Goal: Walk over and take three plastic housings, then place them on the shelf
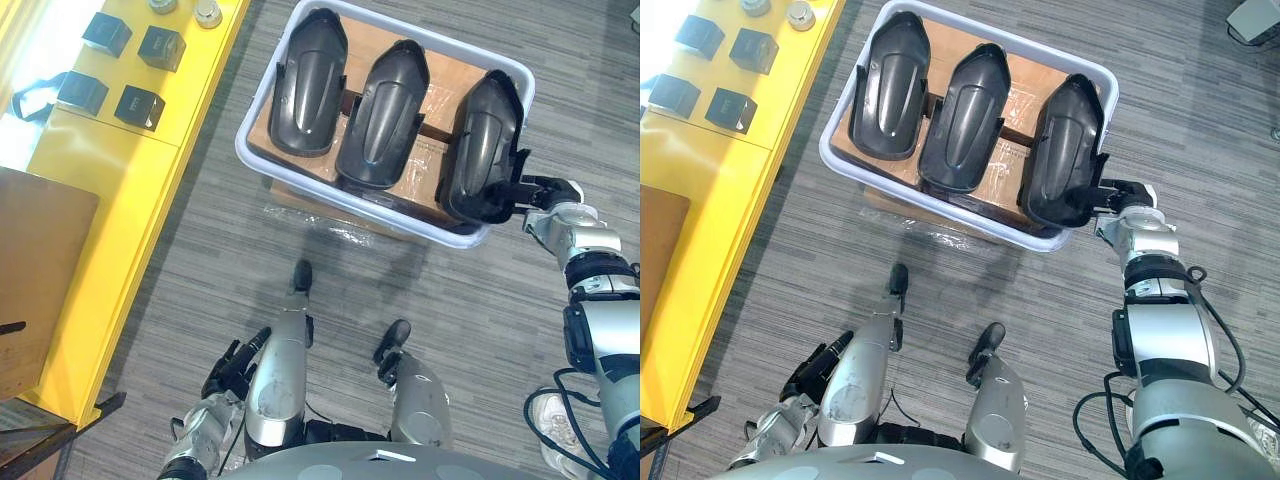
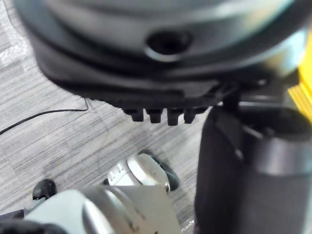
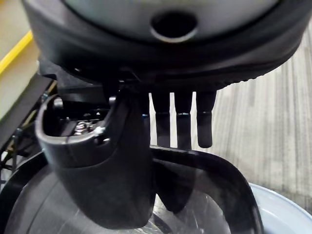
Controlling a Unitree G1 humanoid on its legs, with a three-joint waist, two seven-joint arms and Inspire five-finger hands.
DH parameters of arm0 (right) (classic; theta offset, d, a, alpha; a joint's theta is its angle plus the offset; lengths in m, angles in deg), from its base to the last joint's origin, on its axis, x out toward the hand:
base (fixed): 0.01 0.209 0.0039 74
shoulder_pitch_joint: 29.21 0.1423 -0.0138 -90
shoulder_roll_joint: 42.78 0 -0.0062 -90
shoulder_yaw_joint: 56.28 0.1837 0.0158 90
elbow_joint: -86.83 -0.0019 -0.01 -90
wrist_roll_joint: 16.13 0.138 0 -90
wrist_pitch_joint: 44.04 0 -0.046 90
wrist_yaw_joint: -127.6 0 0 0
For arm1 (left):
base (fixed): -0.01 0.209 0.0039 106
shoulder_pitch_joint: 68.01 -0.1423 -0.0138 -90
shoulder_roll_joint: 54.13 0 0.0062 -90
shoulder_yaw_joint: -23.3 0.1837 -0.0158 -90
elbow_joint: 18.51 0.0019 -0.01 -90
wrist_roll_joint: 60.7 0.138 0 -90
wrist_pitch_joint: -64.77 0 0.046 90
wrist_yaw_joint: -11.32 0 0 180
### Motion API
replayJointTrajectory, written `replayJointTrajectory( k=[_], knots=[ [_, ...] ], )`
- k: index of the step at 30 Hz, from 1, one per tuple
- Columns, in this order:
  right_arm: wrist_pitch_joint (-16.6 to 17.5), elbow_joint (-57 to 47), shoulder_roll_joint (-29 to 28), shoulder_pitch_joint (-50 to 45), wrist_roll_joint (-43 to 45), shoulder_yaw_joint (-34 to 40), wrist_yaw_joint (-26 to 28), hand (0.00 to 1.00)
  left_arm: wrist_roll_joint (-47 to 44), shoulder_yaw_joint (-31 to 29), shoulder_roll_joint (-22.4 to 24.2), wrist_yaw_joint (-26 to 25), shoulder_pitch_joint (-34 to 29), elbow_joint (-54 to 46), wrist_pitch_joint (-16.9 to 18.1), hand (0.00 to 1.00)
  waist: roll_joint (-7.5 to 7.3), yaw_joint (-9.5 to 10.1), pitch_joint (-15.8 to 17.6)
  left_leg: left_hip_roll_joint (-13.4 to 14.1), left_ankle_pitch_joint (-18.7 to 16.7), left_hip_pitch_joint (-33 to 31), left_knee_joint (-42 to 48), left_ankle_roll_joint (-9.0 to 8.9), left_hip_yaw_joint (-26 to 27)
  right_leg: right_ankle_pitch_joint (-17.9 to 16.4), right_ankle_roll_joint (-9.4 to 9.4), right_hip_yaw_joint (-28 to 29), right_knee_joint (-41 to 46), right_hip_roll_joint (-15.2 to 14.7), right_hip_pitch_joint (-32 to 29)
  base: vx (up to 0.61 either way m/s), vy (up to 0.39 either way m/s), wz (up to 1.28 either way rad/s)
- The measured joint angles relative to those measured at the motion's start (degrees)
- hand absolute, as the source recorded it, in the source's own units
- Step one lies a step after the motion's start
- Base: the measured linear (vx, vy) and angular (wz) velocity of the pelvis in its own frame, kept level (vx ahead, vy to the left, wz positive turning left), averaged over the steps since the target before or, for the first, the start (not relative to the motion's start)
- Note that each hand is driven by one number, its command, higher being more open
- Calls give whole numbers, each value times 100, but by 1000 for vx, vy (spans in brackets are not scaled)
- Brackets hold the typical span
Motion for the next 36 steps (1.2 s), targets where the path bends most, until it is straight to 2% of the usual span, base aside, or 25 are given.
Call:
replayJointTrajectory(
  k=[3, 9, 16, 19, 22, 24, 28, 29, 32, 36],
  knots=[
    [-153, 72, -5, 1, -213, -36, 87, 0, -150, 115, 10, 11, 13, -35, 55, 100, 26, -4, -2, -15, 14, 83, -34, -22, -34, -143, 3, -8, 215, -37, -3, 32, -58, 6],
    [-144, 53, -3, -76, -365, 45, 89, 0, -142, 161, 38, 36, 11, -224, 135, 100, 110, -3, 4, -29, 24, 357, -167, -66, -88, -398, -58, -55, 433, -67, 147, 3, -53, 6],
    [82, -82, -131, -449, -660, 257, -392, 0, -96, 163, 54, 35, -202, -750, 357, 100, 116, -36, 6, -66, 279, 1061, -817, -115, -3, -398, -13, -74, 284, -64, 601, 21, -39, 1],
    [218, -948, -197, -987, -911, 442, -919, 0, -100, 159, 51, 35, -462, -1814, 391, 100, 101, -123, 8, -77, 428, 1501, -1242, -125, 63, -359, 47, -89, 96, -40, 912, 43, -41, -2],
    [389, -2199, -492, -1559, -1145, 729, -1383, 0, -109, 137, 48, 29, -610, -2806, 378, 100, 35, -293, -29, -92, 386, 1767, -1286, -122, 184, -268, 143, -43, -160, -31, 1230, 68, -36, -13],
    [521, -2901, -884, -1865, -1430, 974, -1602, 0, -115, 87, 50, 25, -613, -3364, 350, 100, -55, -382, -178, -91, 325, 1828, -1292, -121, 243, -171, 170, -39, -398, 7, 1356, 74, -19, -18],
    [709, -4335, -1773, -2817, -2137, 1036, -2065, 0, -137, 39, 189, -7, -571, -4713, 247, 100, -326, -519, -778, -105, 229, 1868, -1292, -156, 335, 47, 193, -84, -912, 71, 1588, 112, -29, -7],
    [760, -4458, -1861, -2917, -2258, 1029, -2105, 0, -151, 53, 240, -9, -560, -4911, 236, 100, -337, -536, -835, -104, 229, 1881, -1291, -156, 343, 94, 178, -97, -929, 72, 1608, 106, -28, 3],
    [1082, -4784, -2203, -3226, -2759, 846, -2297, 0, -203, 241, 366, -46, -462, -5541, 53, 100, -322, -641, -1116, -114, 228, 1987, -1294, -157, 444, 150, 184, -112, -1001, 66, 1731, 45, -15, -3],
    [1637, -5130, -2243, -3582, -3328, 336, -2298, 0, -458, 621, 484, -165, -149, -5578, -522, 100, -123, -672, -1360, -78, 200, 2062, -1318, -186, 618, 156, 178, 3, -1100, 125, 1744, -77, -9, -20]
  ],
)
